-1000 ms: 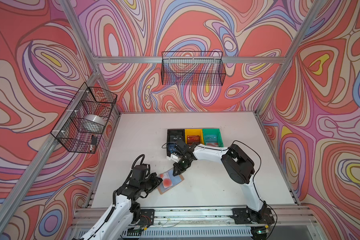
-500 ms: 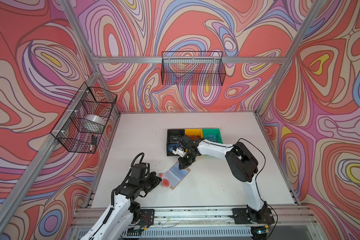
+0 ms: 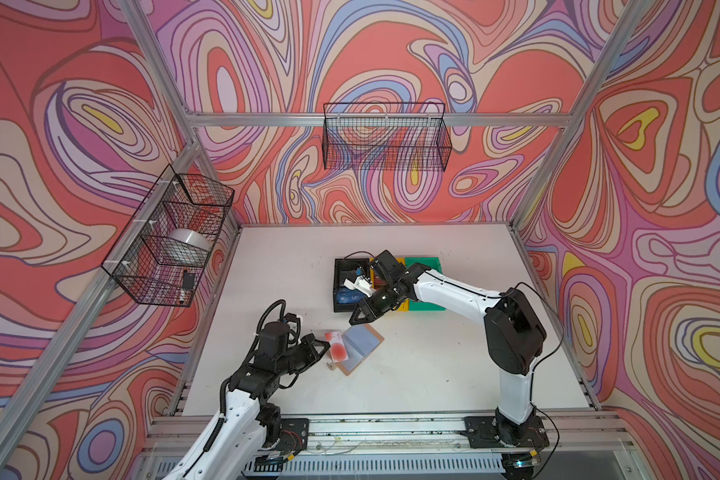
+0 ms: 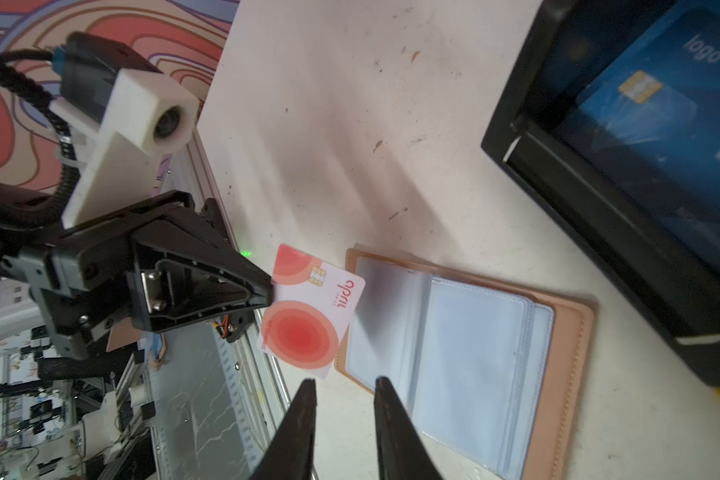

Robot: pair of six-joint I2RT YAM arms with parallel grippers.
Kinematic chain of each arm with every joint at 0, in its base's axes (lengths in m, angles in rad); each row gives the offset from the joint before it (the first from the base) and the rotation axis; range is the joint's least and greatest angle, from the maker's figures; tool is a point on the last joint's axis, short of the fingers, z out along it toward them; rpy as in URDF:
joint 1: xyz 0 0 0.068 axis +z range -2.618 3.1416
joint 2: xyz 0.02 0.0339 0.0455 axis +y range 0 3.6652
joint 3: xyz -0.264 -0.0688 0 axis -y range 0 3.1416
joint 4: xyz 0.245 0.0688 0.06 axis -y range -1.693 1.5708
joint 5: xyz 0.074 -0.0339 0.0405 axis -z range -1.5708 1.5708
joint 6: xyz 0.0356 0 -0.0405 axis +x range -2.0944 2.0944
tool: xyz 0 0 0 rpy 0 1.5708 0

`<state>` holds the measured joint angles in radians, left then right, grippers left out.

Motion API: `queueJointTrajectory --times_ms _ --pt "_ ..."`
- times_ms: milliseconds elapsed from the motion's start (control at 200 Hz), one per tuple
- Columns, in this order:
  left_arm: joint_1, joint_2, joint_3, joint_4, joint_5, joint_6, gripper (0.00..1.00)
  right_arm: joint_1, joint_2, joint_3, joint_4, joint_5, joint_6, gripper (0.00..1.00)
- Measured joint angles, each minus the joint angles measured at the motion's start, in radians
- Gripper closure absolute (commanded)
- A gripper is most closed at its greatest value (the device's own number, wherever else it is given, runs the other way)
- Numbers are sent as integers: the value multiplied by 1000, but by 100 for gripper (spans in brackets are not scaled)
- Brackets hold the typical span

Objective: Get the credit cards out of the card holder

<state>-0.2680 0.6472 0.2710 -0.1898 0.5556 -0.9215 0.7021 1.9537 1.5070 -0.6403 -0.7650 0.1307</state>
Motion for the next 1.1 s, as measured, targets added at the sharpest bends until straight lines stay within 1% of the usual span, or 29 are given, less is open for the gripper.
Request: queueJointTrajectory --times_ms 165,265,441,566,696,897,1097 --pt "0 2 -27 181 80 -10 100 -53 0 -77 72 -106 51 73" --pt "0 -6 -27 250 105 -13 100 -71 0 -100 94 -140 72 73" --pt "0 -17 -44 342 126 -23 100 -69 0 -115 161 -215 108 73" --pt "0 -18 -66 368 126 -26 100 -68 0 -143 227 -277 152 73" --pt "0 -26 -77 373 125 -25 100 -68 0 -150 258 -307 175 73" --pt "0 -51 -80 373 124 -25 100 -69 0 -160 280 -321 187 73" --pt "0 -62 -82 362 117 -25 100 -101 -2 -185 274 -318 188 73"
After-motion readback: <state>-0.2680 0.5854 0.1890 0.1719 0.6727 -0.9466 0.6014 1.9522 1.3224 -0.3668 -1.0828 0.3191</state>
